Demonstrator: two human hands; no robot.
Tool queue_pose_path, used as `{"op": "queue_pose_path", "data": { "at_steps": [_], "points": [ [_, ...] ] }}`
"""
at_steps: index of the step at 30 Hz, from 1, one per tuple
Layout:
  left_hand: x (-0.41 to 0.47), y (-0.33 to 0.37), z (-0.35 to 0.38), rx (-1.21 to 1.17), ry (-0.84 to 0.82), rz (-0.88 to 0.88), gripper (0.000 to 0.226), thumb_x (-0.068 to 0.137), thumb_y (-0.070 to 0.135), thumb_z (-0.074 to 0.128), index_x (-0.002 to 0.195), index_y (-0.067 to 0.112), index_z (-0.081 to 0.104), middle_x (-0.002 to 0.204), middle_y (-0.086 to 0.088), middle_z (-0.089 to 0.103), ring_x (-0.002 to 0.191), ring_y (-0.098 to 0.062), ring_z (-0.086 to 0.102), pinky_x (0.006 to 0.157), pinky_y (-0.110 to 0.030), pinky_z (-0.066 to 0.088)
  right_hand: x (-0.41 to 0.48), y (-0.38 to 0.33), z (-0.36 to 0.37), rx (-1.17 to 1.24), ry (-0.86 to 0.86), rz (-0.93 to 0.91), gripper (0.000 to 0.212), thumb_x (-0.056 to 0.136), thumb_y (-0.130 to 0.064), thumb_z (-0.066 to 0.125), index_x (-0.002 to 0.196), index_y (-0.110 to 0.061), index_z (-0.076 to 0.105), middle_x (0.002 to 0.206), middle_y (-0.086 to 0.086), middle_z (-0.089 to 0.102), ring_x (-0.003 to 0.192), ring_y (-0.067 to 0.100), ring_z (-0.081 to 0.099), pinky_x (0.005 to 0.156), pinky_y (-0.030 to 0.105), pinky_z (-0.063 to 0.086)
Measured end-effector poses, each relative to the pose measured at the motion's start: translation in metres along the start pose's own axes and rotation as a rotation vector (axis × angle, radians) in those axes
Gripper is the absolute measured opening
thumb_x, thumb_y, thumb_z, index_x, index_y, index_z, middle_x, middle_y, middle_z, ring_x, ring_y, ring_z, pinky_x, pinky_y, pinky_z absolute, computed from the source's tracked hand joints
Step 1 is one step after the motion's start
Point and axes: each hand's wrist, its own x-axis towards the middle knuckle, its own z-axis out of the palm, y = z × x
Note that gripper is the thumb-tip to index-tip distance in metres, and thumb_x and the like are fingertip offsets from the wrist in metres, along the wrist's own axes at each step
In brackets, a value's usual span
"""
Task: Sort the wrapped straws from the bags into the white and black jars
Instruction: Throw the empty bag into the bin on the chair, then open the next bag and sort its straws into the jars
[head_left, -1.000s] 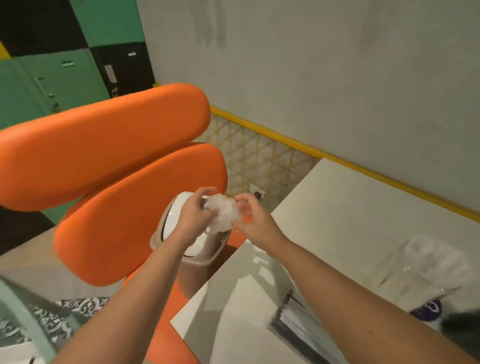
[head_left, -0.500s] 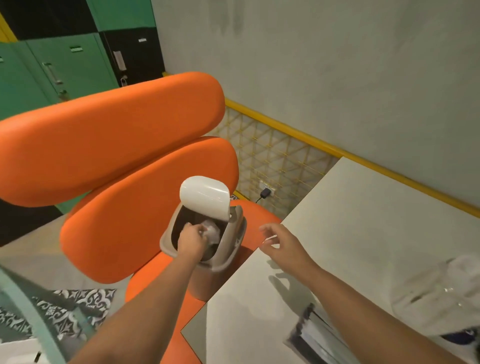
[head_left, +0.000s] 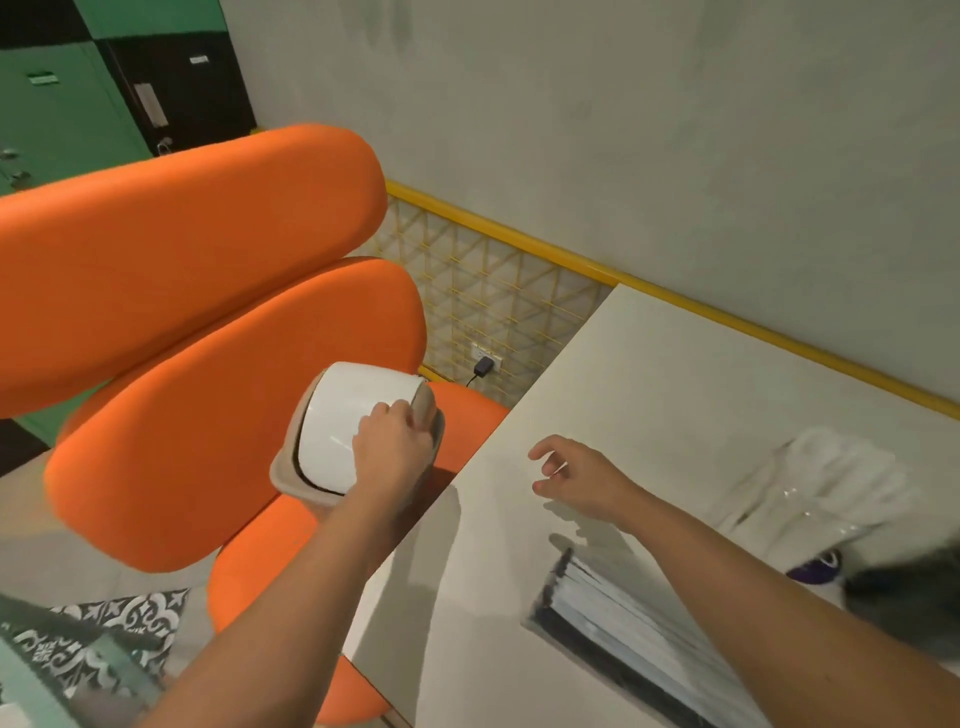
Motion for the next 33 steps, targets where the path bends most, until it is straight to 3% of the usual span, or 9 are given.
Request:
{"op": "queue_pose_path", "data": {
  "at_steps": [3,9,16,18,20,23,26,28,33],
  "points": [
    [-0.027,0.036,0.016,-0.113,-0.064,0.204,0.022,0.08,0.018,0.054,0.099,0.008,0.057,0.104,-0.011,0.052,0.098,-0.033,0.049,0.081,-0.041,0.045,-0.016,0.02,-0.012,-0.066,-0.036,0.048,0.027,0.083,-0.013,0.065,0.108,-0.019,0.055,0.093,0.002,0.047,0.068,0.013,0.048,0.06,0.021,0.04],
    [-0.093,0.095,0.064,0.035,-0.583,0.443,0.049,0.085,0.034,0.063,0.128,0.019,0.048,0.134,-0.006,0.039,0.122,-0.026,0.038,0.1,-0.036,0.037,-0.056,0.081,-0.034,-0.303,-0.044,0.196,0.045,0.08,-0.02,0.07,0.121,-0.015,0.051,0.106,0.004,0.049,0.09,0.016,0.048,0.062,0.016,0.036],
    [-0.143,0.124,0.107,0.405,-0.815,0.554,0.079,0.076,0.051,0.067,0.14,0.018,0.035,0.14,-0.006,0.042,0.131,-0.028,0.035,0.111,-0.045,0.017,-0.101,0.133,-0.037,-0.252,-0.168,0.384,0.073,0.082,-0.028,0.068,0.142,-0.013,0.029,0.148,0.002,0.033,0.134,0.019,0.036,0.104,0.025,0.031],
    [-0.153,0.132,0.111,0.445,-0.852,0.589,0.078,0.074,0.052,0.069,0.137,0.017,0.04,0.137,-0.006,0.045,0.129,-0.027,0.039,0.11,-0.043,0.02,-0.11,0.139,-0.037,-0.217,-0.186,0.427,0.067,0.079,-0.029,0.071,0.137,-0.016,0.04,0.138,-0.001,0.041,0.131,0.02,0.039,0.103,0.029,0.034],
    [-0.161,0.141,0.11,0.454,-0.874,0.623,0.076,0.072,0.05,0.072,0.135,0.017,0.045,0.134,-0.005,0.047,0.127,-0.026,0.043,0.107,-0.039,0.026,-0.119,0.142,-0.04,-0.152,-0.181,0.399,0.035,0.074,-0.029,0.075,0.105,-0.02,0.061,0.102,-0.005,0.053,0.104,0.019,0.053,0.084,0.028,0.038],
    [-0.169,0.157,0.102,0.293,-0.926,0.619,0.063,0.075,0.043,0.072,0.125,0.012,0.051,0.123,-0.007,0.051,0.118,-0.027,0.05,0.094,-0.032,0.038,-0.135,0.145,-0.049,0.009,-0.114,0.313,0.025,0.069,-0.025,0.075,0.071,-0.02,0.05,0.074,-0.005,0.046,0.071,0.012,0.045,0.069,0.026,0.031],
    [-0.176,0.171,0.092,-0.042,-1.029,0.526,0.026,0.081,0.035,0.069,0.089,0.013,0.057,0.084,-0.001,0.053,0.08,-0.018,0.053,0.068,-0.025,0.036,-0.152,0.146,-0.062,0.323,-0.041,0.234,0.018,0.073,-0.007,0.071,0.082,-0.014,0.056,0.082,0.002,0.054,0.079,0.016,0.051,0.073,0.028,0.04],
    [-0.178,0.178,0.085,-0.253,-1.069,0.466,0.026,0.081,0.03,0.07,0.072,0.016,0.049,0.067,0.006,0.043,0.062,-0.009,0.039,0.056,-0.022,0.029,-0.161,0.148,-0.07,0.479,0.013,0.174,0.021,0.075,0.003,0.067,0.086,-0.011,0.056,0.085,0.006,0.059,0.083,0.017,0.056,0.076,0.027,0.045],
    [-0.179,0.188,0.072,-0.563,-1.155,0.359,0.022,0.084,0.028,0.069,0.067,0.022,0.057,0.061,0.01,0.044,0.056,-0.004,0.039,0.054,-0.017,0.028,-0.183,0.163,-0.084,0.941,0.046,0.051,0.036,0.069,0.016,0.057,0.092,-0.012,0.055,0.085,0.012,0.055,0.077,0.02,0.054,0.069,0.024,0.046]
  ]
}}
